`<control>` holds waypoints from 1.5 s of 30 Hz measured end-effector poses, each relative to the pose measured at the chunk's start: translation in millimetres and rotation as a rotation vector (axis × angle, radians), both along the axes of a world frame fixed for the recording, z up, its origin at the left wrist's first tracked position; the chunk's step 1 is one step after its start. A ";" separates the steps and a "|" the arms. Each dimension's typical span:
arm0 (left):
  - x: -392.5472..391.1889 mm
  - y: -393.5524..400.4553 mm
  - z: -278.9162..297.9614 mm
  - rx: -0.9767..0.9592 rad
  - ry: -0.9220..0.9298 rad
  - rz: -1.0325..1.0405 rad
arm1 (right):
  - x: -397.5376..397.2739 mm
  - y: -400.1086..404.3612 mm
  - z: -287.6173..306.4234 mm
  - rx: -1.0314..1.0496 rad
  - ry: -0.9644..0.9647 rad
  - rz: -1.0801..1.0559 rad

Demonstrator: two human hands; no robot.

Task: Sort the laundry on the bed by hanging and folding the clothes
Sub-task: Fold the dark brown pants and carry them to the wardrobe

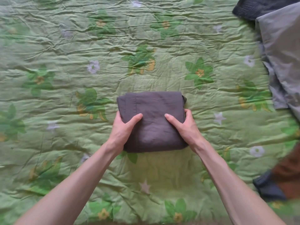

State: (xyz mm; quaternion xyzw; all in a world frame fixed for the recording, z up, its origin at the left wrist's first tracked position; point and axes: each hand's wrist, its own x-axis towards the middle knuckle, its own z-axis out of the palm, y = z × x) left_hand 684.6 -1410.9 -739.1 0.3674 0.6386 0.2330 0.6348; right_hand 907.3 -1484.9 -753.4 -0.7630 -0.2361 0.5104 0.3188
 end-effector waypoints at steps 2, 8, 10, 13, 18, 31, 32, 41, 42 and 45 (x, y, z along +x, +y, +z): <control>-1.1 -2.2 8.3 -0.002 -0.060 0.015 | -1.0 -2.1 6.7 0.052 0.028 -0.045; -4.1 -8.3 74.0 0.088 -0.081 -0.013 | -5.1 -11.6 77.4 0.200 0.051 -0.101; -6.5 -12.4 110.0 0.108 -0.077 -0.044 | -6.0 -18.6 115.3 0.228 0.085 -0.115; -10.4 -22.1 171.5 0.124 -0.100 -0.027 | -4.1 -27.7 180.2 0.273 0.119 -0.126; -13.3 -44.3 285.1 0.056 -0.253 0.064 | -0.3 -35.5 304.3 0.351 0.077 -0.104; -16.7 -89.6 448.5 -0.041 -0.540 -0.117 | -8.0 -114.7 501.0 0.505 -0.100 -0.209; -10.1 -92.8 452.5 -0.053 -0.540 -0.154 | -5.7 -124.8 508.5 0.504 -0.131 -0.242; 46.6 -116.3 479.1 0.050 -0.538 -0.618 | -18.6 -232.0 543.4 0.457 -0.244 -0.709; 53.6 -120.7 482.5 0.068 -0.527 -0.676 | -23.0 -243.8 544.5 0.451 -0.230 -0.760; 74.3 -135.8 492.3 0.086 -0.498 -0.818 | -36.9 -278.2 547.5 0.437 -0.227 -0.892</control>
